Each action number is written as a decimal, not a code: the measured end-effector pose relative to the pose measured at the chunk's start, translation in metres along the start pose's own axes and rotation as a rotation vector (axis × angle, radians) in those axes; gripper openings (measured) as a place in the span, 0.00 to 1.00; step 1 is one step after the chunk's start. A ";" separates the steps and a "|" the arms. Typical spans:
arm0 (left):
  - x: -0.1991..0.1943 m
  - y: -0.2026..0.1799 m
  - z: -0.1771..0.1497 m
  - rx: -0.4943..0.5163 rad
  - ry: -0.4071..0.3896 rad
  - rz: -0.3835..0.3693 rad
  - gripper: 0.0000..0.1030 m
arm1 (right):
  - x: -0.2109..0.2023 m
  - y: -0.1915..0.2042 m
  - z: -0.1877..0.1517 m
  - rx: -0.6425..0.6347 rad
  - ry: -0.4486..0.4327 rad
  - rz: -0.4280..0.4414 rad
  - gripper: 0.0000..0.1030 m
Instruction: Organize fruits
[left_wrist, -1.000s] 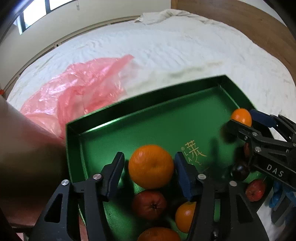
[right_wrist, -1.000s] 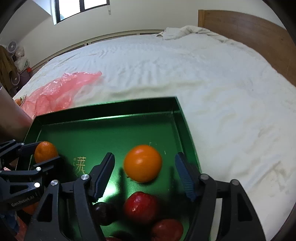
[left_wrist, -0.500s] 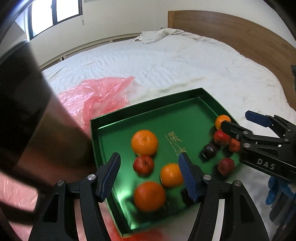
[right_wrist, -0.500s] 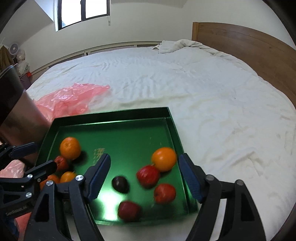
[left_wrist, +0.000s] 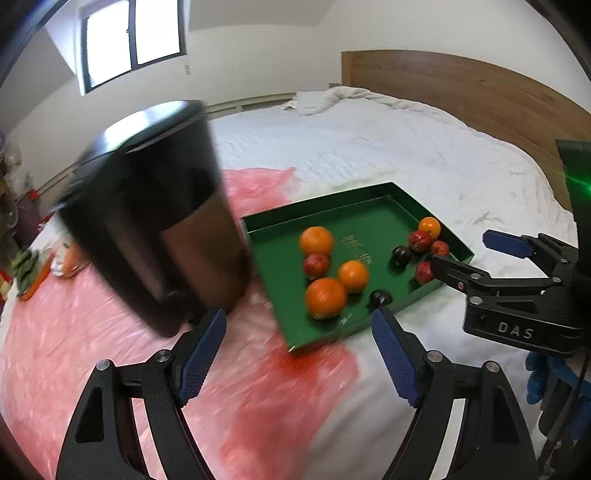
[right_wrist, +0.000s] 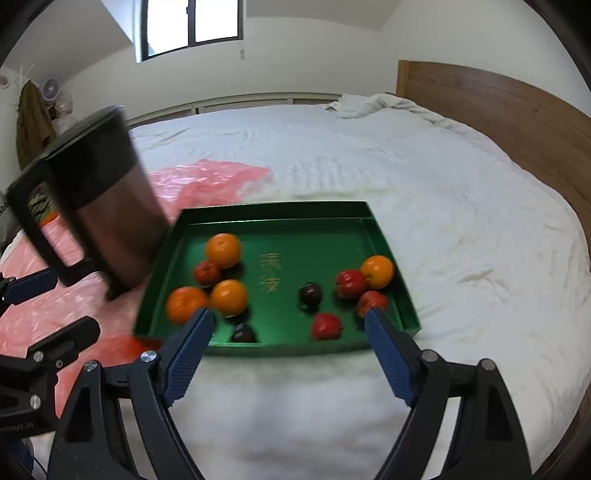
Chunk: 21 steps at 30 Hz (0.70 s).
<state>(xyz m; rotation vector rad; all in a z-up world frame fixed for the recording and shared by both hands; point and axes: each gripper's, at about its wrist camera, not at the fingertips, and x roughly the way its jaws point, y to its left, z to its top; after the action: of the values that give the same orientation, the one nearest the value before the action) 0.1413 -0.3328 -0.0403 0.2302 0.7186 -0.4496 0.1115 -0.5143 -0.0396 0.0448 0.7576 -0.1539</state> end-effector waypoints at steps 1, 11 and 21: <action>-0.007 0.005 -0.005 -0.006 -0.007 0.008 0.75 | -0.005 0.006 -0.002 -0.006 -0.004 0.006 1.00; -0.069 0.062 -0.053 -0.089 -0.042 0.109 0.89 | -0.050 0.081 -0.025 -0.053 -0.069 0.083 1.00; -0.106 0.105 -0.085 -0.158 -0.074 0.181 0.94 | -0.077 0.134 -0.040 -0.092 -0.112 0.102 1.00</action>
<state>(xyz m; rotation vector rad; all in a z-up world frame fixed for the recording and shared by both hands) 0.0707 -0.1765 -0.0253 0.1278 0.6512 -0.2269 0.0498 -0.3687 -0.0178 -0.0126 0.6483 -0.0240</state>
